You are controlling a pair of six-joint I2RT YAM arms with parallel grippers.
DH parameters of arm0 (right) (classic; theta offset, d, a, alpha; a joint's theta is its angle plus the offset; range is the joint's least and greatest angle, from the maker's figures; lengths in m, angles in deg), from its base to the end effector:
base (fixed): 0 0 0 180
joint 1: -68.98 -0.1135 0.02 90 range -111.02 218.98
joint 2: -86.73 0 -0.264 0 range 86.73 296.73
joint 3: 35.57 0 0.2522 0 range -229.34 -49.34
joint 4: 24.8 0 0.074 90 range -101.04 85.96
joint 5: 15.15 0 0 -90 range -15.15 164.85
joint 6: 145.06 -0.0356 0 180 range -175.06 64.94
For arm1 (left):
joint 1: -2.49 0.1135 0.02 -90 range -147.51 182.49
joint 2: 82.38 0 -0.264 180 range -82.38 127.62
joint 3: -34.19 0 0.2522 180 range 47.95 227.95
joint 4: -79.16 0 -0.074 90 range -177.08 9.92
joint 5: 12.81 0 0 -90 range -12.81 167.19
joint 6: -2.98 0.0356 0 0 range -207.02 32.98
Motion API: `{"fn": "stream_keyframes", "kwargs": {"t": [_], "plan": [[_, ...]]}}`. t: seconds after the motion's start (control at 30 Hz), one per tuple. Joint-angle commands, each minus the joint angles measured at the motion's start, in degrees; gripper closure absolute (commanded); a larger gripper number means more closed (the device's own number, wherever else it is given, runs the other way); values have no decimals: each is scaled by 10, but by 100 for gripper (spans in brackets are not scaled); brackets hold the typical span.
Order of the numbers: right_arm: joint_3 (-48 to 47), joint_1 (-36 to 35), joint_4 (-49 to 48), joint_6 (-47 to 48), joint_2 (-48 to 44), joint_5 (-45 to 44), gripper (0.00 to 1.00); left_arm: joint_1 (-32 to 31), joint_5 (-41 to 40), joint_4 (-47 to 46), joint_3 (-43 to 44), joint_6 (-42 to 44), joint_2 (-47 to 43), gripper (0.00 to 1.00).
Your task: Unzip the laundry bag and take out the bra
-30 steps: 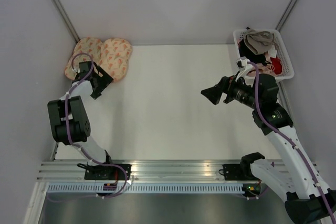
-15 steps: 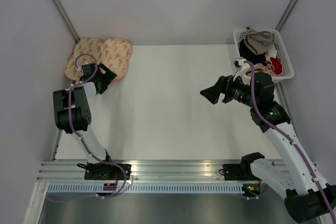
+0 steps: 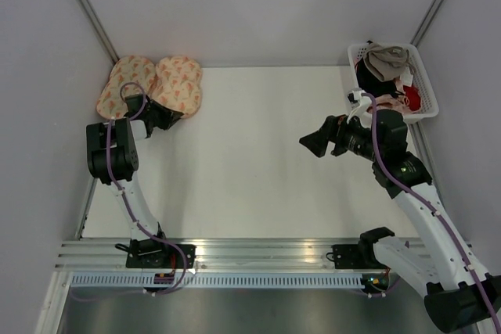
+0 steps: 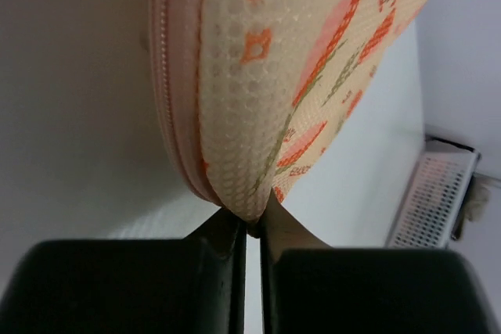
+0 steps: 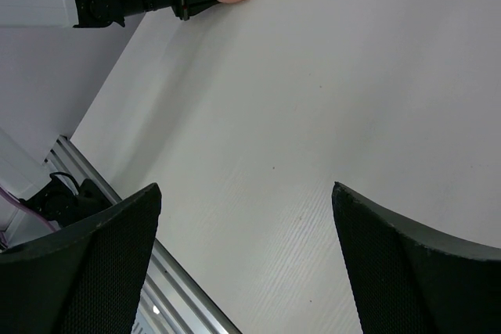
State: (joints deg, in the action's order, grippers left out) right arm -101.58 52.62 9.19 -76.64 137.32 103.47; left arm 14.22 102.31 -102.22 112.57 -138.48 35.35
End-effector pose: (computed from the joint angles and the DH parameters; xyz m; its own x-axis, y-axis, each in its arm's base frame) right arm 0.1826 0.0714 0.3510 -0.5353 0.1793 -0.8254 -0.5227 0.6973 0.4905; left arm 0.4159 0.0709 0.1219 -0.4877 -0.8246 -0.2869 -0.3817 0.4969 -0.7793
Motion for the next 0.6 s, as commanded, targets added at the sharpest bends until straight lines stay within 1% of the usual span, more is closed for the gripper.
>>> {"fn": "stream_keyframes", "kwargs": {"t": [0.0, 0.03, 0.07, 0.1, 0.13, 0.17, 0.23, 0.27, 0.3, 0.33, 0.37, 0.4, 0.47, 0.5, 0.53, 0.57], "plan": [[7, 0, -12, 7, -9, 4, 7, 0, 136, -41, 42, -34, 1, 98], [11, 0, -13, 7, -10, 3, 7, -2, 160, -41, 45, -38, -3, 98], [13, 0, -16, 5, -14, -7, 8, -4, 211, -40, 50, -39, -8, 98], [14, 0, -16, 3, -16, -14, 2, -8, 235, -39, 53, -42, -13, 98], [17, -1, -18, 1, -19, -22, 2, -12, 262, -32, 57, -37, -18, 98], [20, 0, -20, -2, -29, -45, 2, -16, 308, 3, 70, -30, -31, 98], [22, 0, -25, -4, -39, -66, 2, -35, 353, 69, 92, 20, -45, 98], [22, 0, -24, -6, -47, -80, 2, -42, 393, 161, 114, 43, -57, 98], [22, 0, -21, -6, -50, -104, 2, -61, 414, 199, 122, 90, -64, 98], [20, 0, -18, -1, -51, -111, 2, -70, 436, 240, 129, 114, -69, 98], [18, 0, -15, -2, -50, -123, 2, -80, 480, 276, 139, 141, -73, 98], [16, 0, -11, -1, -47, -139, 2, -102, 497, 356, 142, 205, -84, 98], [14, 0, -6, -2, -38, -150, 2, -130, 499, 449, 155, 292, -95, 98], [12, -1, -4, -4, -33, -157, 2, -153, 490, 550, 161, 371, -101, 98], [9, 0, 1, -4, -29, -160, 2, -165, 476, 570, 160, 389, -108, 98], [8, 0, 2, -7, -18, -161, 2, -179, 436, 588, 150, 402, -115, 98]]}}
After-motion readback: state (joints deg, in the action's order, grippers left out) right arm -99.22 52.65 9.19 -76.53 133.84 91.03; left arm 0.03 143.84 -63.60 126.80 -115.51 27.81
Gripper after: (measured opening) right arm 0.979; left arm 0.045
